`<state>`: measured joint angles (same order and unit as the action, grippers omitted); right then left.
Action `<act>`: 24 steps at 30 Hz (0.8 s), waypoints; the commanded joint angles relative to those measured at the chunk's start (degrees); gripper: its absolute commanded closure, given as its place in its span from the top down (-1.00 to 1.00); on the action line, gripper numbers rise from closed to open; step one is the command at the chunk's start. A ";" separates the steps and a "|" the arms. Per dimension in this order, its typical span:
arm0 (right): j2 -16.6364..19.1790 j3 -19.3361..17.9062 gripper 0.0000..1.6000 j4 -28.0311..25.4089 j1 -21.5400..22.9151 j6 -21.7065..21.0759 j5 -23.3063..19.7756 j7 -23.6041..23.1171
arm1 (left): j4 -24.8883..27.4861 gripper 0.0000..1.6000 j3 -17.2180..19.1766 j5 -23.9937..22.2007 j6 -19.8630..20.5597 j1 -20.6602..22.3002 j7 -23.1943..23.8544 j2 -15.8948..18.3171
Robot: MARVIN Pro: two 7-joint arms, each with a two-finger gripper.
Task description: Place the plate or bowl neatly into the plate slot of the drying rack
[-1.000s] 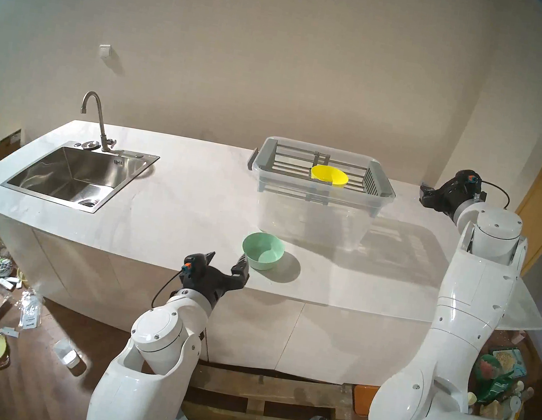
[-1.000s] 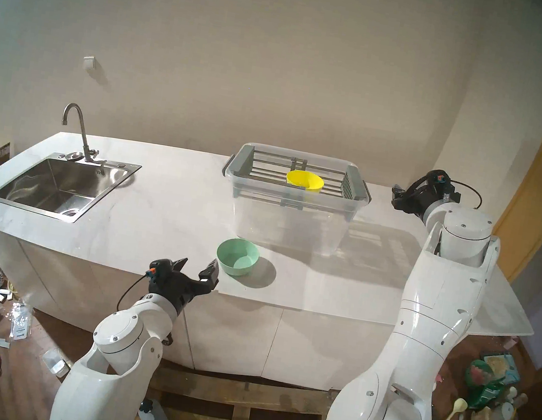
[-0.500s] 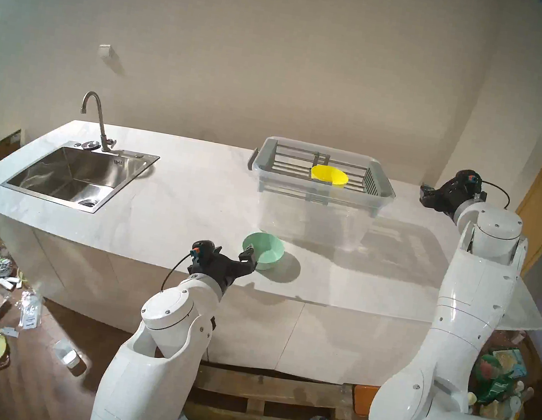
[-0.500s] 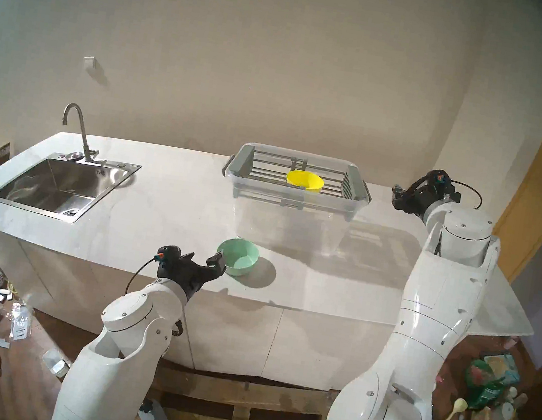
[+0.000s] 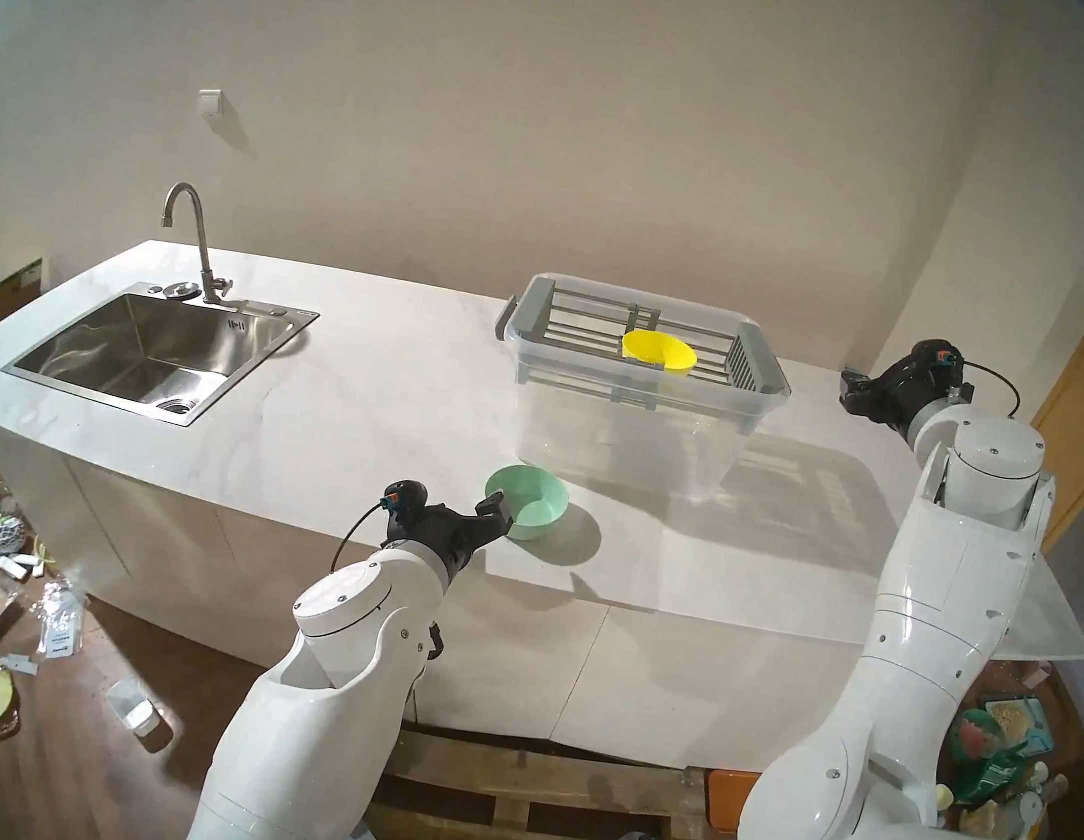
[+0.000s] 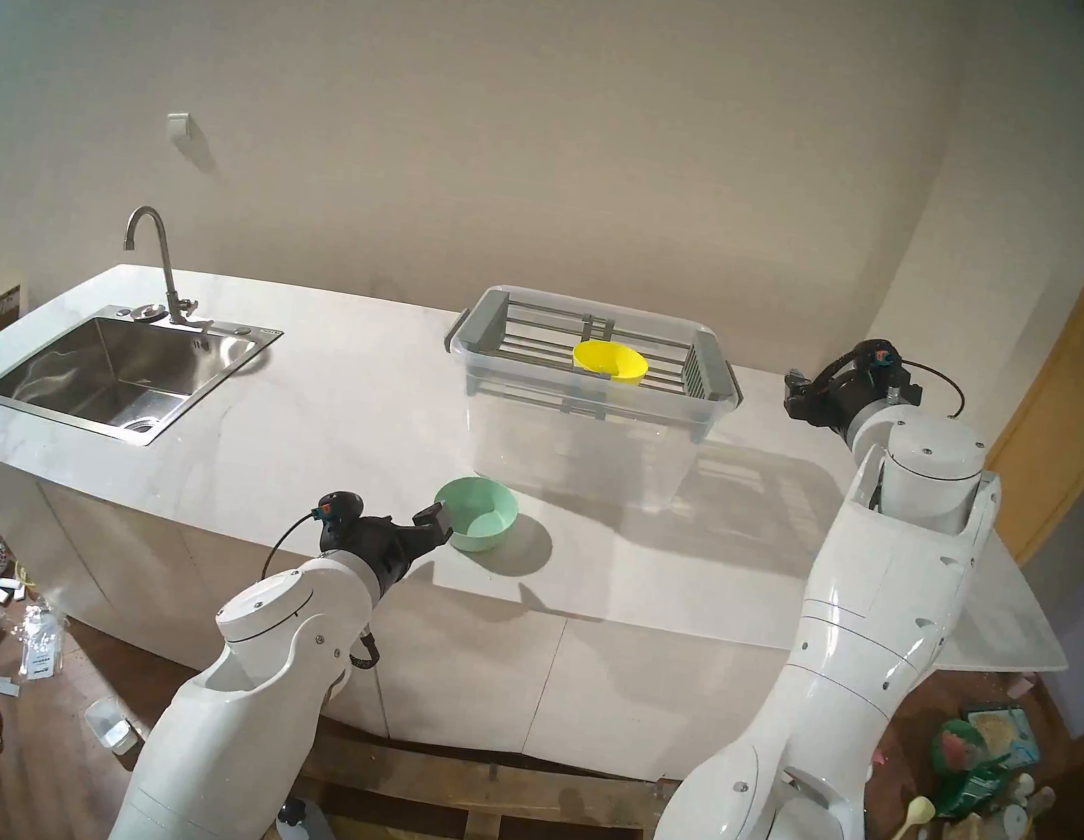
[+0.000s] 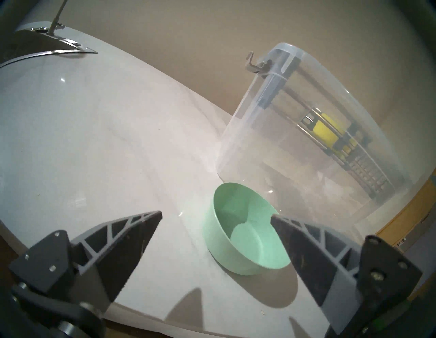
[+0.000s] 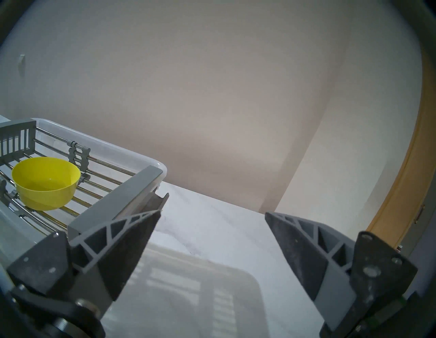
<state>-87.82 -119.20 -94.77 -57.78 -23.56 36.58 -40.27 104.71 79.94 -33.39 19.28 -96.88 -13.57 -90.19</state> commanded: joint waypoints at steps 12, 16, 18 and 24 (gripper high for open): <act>0.22 0.13 1.00 -1.27 1.12 0.86 -0.48 0.28 | -4.98 1.00 -0.97 -2.74 -3.36 3.28 2.45 -0.38; 0.23 0.14 1.00 -1.27 1.12 0.84 -0.48 0.28 | -6.14 1.00 -1.66 -1.97 -3.59 4.17 2.82 -0.20; 0.24 0.15 1.00 -1.27 1.13 0.80 -0.47 0.27 | -6.88 1.00 -2.45 -1.23 -4.07 5.15 2.95 0.24; 0.25 0.16 1.00 -1.26 1.12 0.79 -0.47 0.27 | -7.85 1.00 -2.76 -0.81 -3.97 6.52 2.61 0.53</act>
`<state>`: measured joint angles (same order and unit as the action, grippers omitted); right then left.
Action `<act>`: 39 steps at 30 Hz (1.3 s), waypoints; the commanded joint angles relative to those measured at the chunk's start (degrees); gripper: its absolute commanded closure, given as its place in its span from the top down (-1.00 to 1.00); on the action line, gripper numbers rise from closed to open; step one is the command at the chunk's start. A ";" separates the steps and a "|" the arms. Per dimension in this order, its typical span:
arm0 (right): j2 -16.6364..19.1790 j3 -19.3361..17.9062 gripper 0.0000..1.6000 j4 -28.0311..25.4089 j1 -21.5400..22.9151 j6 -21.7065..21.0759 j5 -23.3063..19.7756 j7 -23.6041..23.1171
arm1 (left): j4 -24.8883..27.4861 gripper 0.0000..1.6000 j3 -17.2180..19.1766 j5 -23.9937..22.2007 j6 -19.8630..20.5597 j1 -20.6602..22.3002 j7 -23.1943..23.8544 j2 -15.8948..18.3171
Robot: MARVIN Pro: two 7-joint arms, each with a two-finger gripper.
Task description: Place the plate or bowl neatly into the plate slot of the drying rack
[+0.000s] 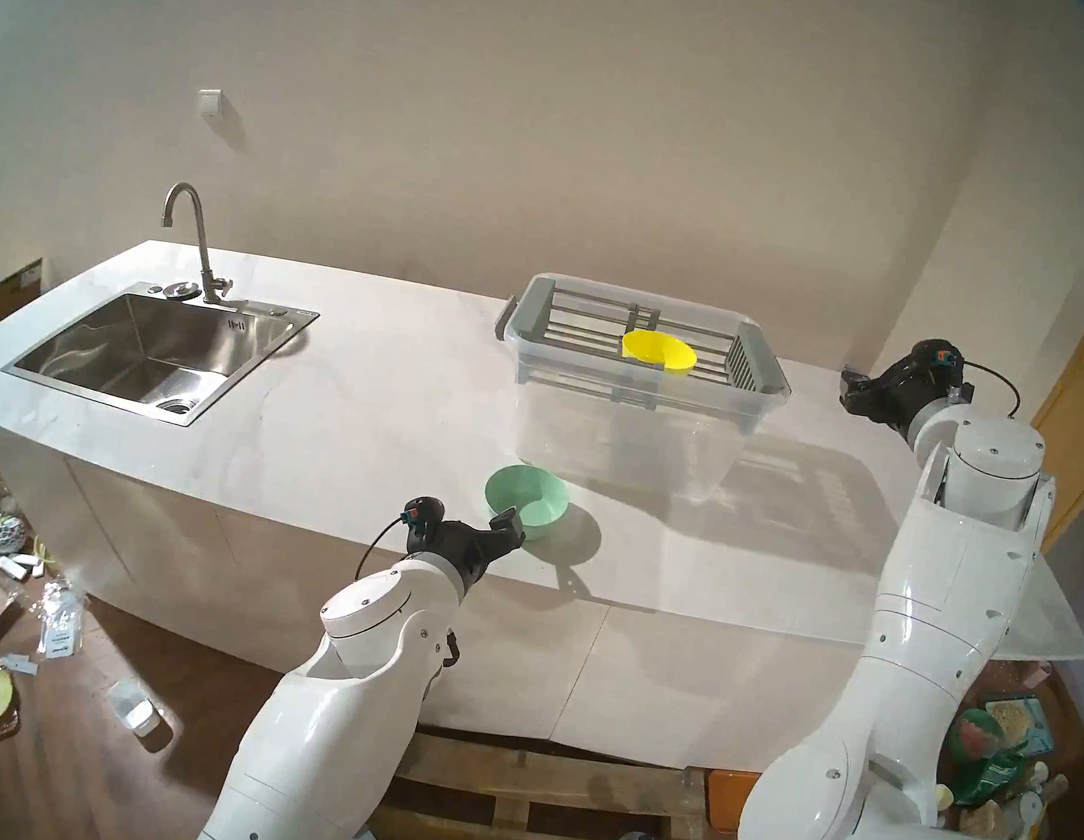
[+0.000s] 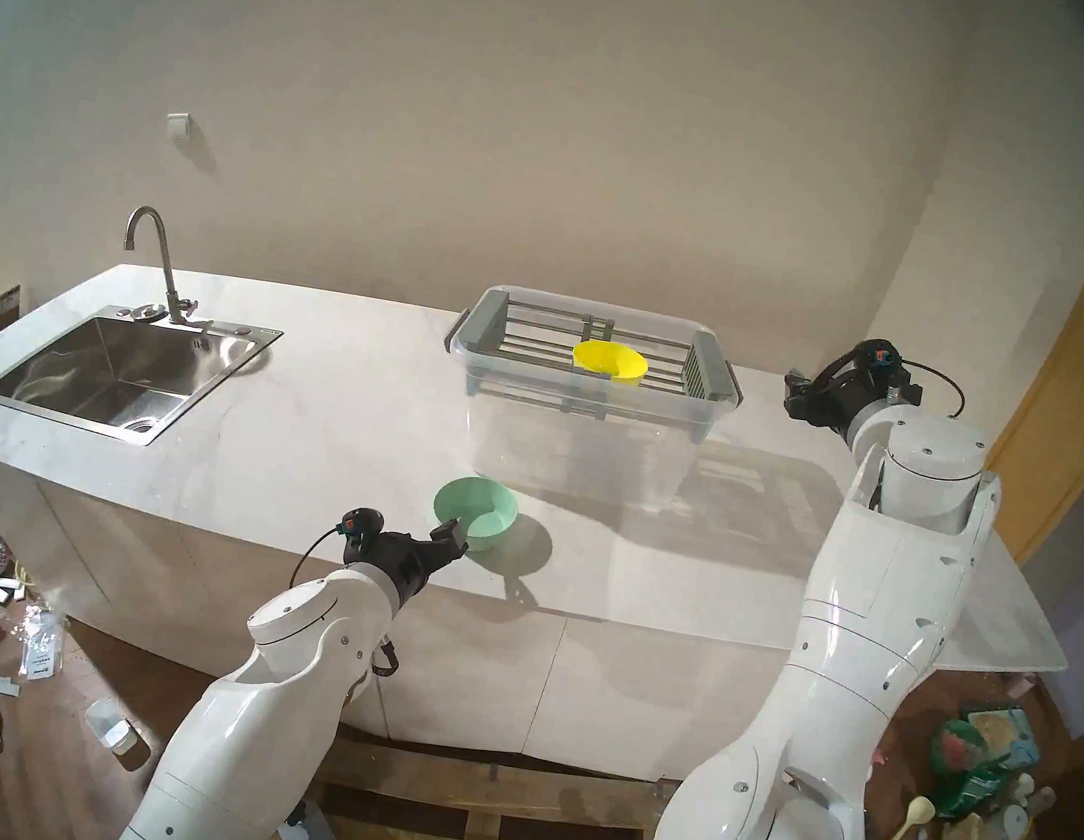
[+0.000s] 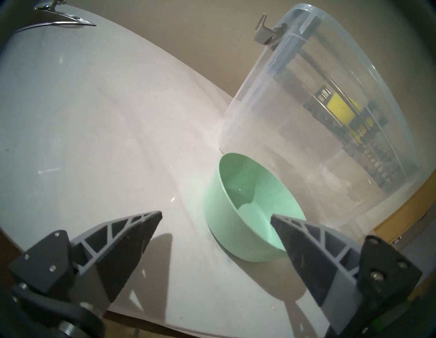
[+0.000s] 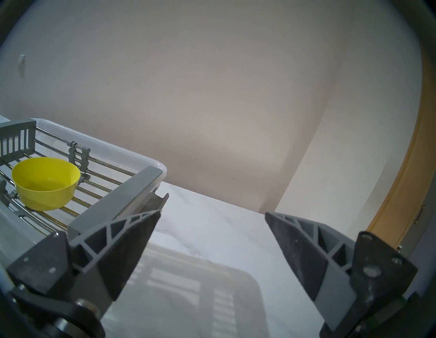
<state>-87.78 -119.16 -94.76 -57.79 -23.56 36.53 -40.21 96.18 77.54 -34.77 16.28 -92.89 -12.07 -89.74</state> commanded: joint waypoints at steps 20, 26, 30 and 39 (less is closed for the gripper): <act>0.21 0.13 1.00 -1.28 1.11 0.83 -0.48 0.26 | -3.39 -1.00 6.05 -10.75 13.50 8.43 -0.89 -1.34; 0.25 0.16 1.00 -1.26 1.12 0.72 -0.45 0.24 | 2.25 -1.00 2.10 -10.96 16.06 6.75 0.44 0.02; 0.27 0.18 1.00 -1.26 1.11 0.70 -0.45 0.24 | 6.99 -1.00 -2.32 -11.48 19.51 5.87 0.93 1.59; 0.25 0.16 1.00 -1.27 1.10 0.80 -0.51 0.28 | 18.09 -1.00 -7.88 -12.12 26.11 3.89 -0.52 5.46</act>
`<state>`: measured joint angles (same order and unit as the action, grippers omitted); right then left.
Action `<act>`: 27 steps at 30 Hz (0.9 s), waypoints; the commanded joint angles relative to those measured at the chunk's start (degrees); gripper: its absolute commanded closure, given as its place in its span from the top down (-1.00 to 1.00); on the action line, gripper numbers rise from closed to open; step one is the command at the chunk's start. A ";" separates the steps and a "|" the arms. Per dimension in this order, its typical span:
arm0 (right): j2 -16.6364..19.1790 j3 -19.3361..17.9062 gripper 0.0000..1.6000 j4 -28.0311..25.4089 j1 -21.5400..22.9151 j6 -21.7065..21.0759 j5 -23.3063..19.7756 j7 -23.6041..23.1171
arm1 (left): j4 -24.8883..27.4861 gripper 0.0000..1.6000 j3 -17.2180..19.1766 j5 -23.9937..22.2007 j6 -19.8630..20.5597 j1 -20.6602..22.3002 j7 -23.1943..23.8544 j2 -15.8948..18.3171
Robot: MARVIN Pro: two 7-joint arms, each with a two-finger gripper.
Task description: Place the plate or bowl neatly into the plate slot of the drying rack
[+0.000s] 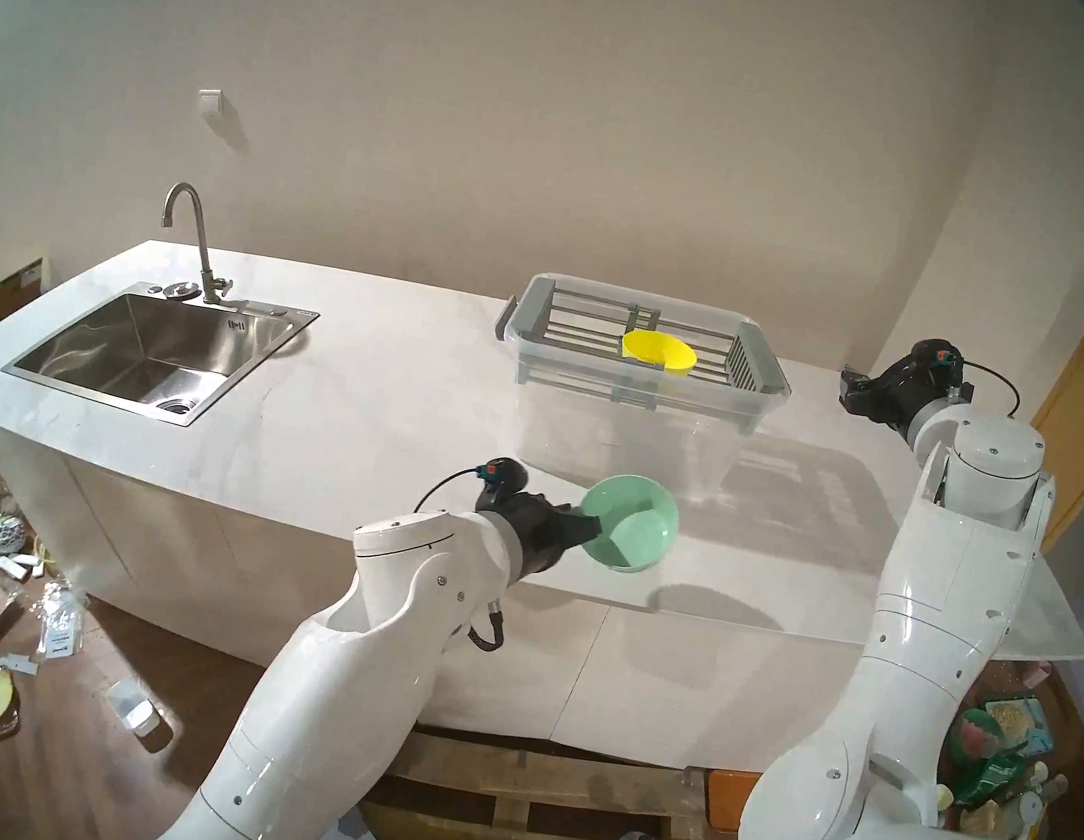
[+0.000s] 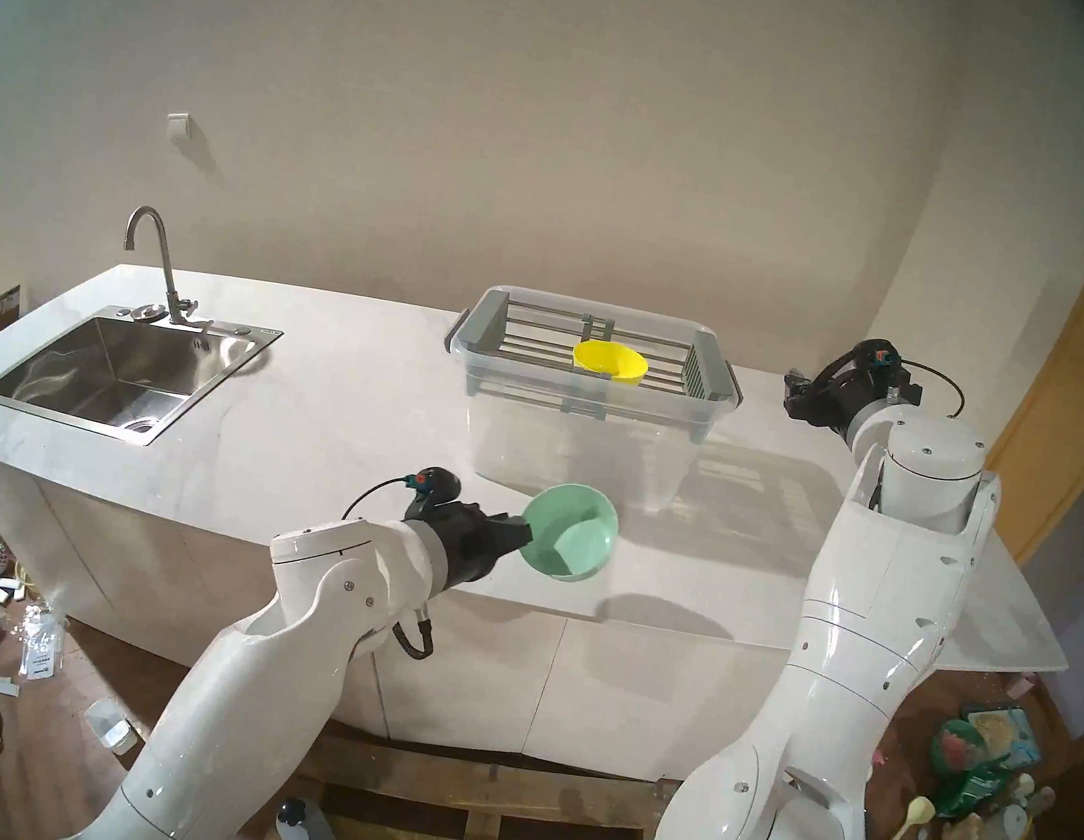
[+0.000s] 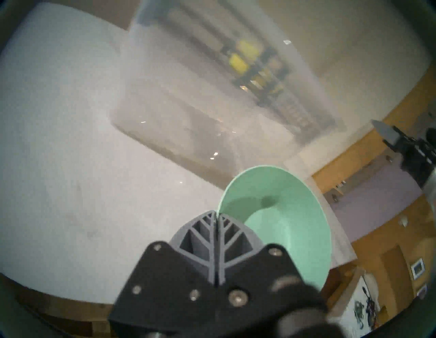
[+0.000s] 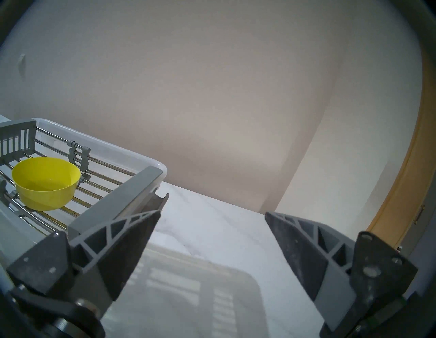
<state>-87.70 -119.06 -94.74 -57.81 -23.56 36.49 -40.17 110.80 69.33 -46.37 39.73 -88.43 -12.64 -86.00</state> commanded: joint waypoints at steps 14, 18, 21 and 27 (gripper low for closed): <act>0.21 0.10 1.00 -1.28 1.12 0.72 -0.47 0.24 | 10.91 -1.00 -3.33 2.00 5.63 9.63 -0.95 5.58; 0.21 0.10 1.00 -1.29 1.12 0.74 -0.49 0.25 | 10.36 -1.00 -2.19 1.61 7.05 13.55 -1.60 6.04; 0.20 0.09 1.00 -1.29 1.11 0.78 -0.50 0.26 | 9.46 -1.00 -1.44 1.41 7.95 16.34 -2.18 6.18; 0.20 0.09 1.00 -1.30 1.10 0.80 -0.53 0.28 | 6.69 -1.00 0.24 0.48 9.18 21.28 -3.54 4.93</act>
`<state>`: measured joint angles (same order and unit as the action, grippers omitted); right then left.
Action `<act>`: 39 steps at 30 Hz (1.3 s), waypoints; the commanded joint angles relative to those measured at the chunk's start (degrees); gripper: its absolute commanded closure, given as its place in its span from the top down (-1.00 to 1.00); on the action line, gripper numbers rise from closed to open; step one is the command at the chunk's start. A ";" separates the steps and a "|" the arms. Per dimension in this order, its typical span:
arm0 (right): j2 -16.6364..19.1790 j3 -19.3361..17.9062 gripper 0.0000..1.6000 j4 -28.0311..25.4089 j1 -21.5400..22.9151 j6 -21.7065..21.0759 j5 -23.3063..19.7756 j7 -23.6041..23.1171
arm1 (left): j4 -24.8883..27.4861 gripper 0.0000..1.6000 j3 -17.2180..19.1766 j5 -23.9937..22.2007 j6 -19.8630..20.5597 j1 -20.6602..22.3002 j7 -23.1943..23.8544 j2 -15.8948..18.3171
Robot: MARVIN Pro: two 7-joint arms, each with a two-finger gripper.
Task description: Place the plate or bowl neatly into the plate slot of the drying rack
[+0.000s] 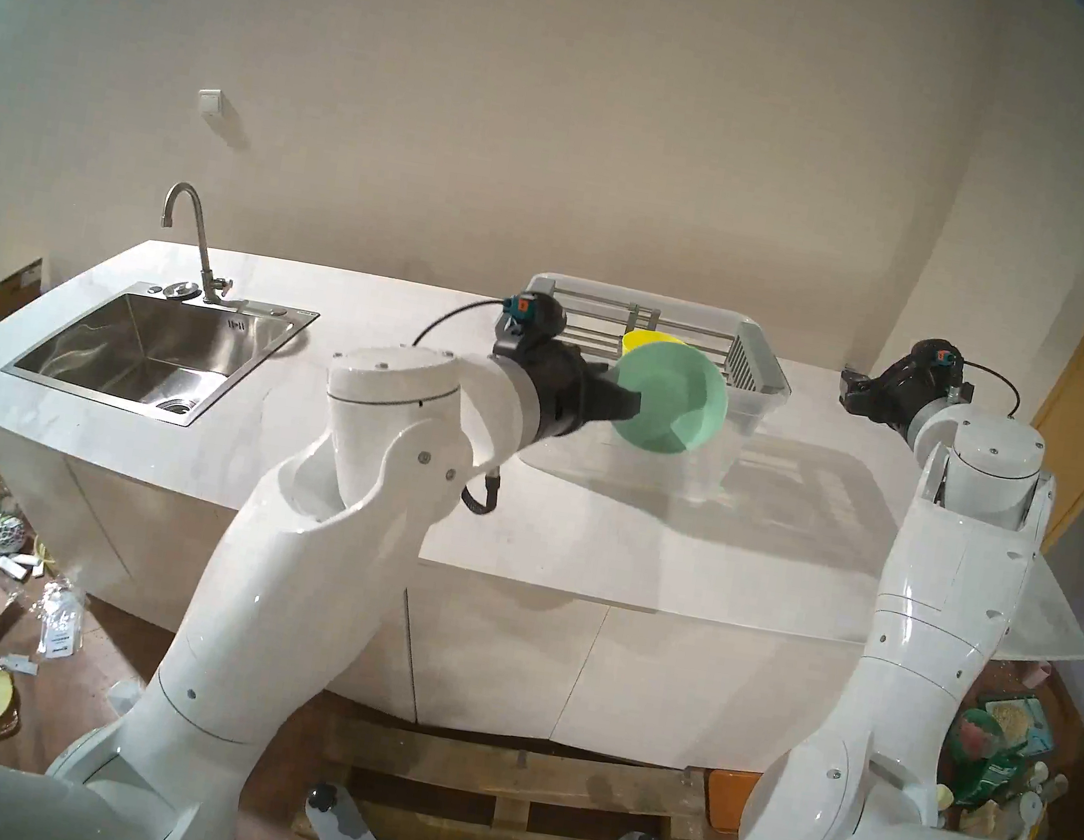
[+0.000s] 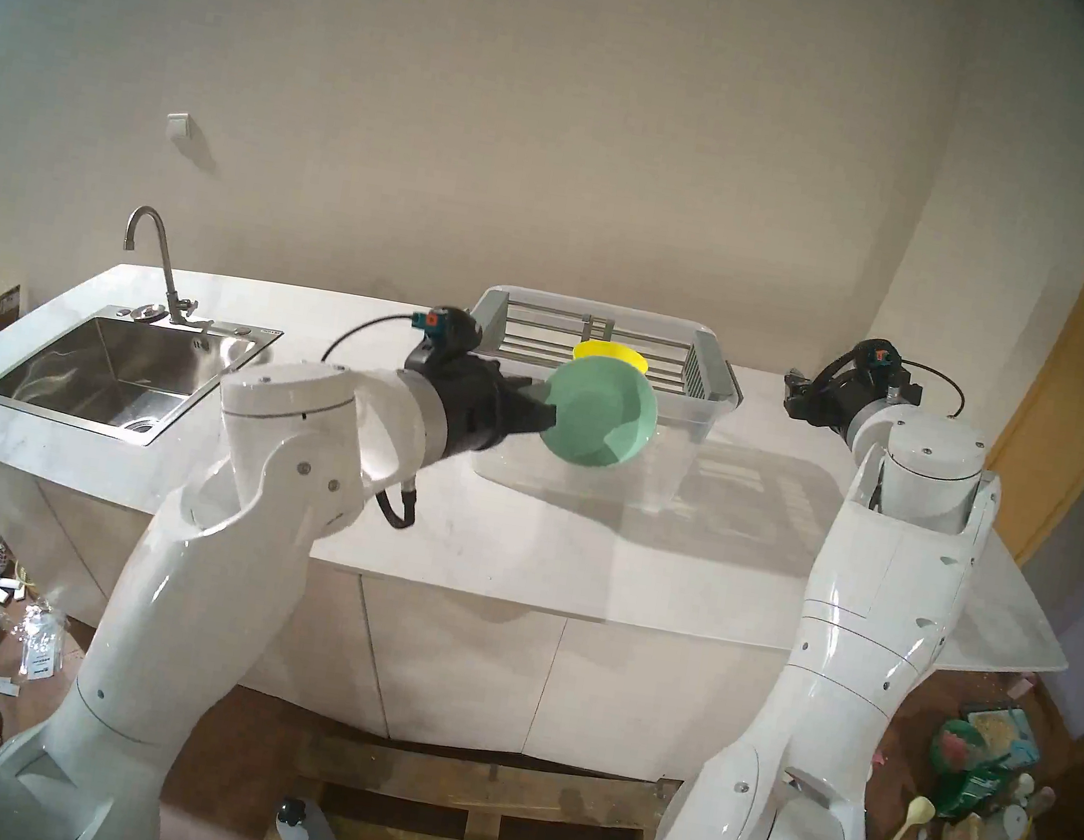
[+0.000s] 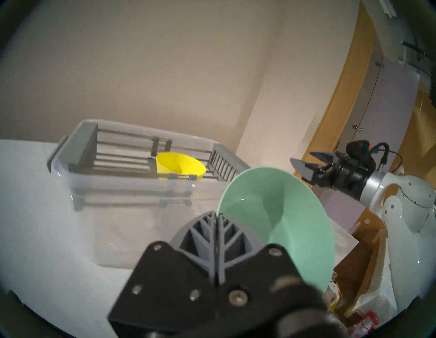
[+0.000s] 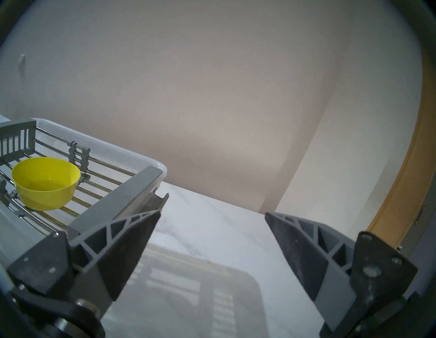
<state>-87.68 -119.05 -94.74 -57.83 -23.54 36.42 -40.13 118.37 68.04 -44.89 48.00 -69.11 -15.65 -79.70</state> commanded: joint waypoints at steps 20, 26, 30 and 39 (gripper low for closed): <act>0.26 0.15 1.00 -1.24 1.13 0.58 -0.39 0.20 | -25.39 -1.00 2.52 -1.37 -4.54 22.60 -2.76 -9.69; 0.27 0.16 1.00 -1.23 1.13 0.55 -0.39 0.19 | -33.26 -1.00 1.18 -1.08 -6.43 28.32 -2.39 -12.71; 0.27 0.16 1.00 -1.24 1.12 0.58 -0.40 0.20 | -38.22 -1.00 0.58 -0.72 -9.13 31.59 -1.52 -13.37; 0.24 0.13 1.00 -1.27 1.11 0.67 -0.45 0.23 | -54.55 -1.00 2.20 -1.01 -16.35 40.84 0.85 -14.15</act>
<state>-87.63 -118.98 -94.70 -57.84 -23.55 36.39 -40.11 67.41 69.34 -45.81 35.41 -32.55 -17.46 -92.76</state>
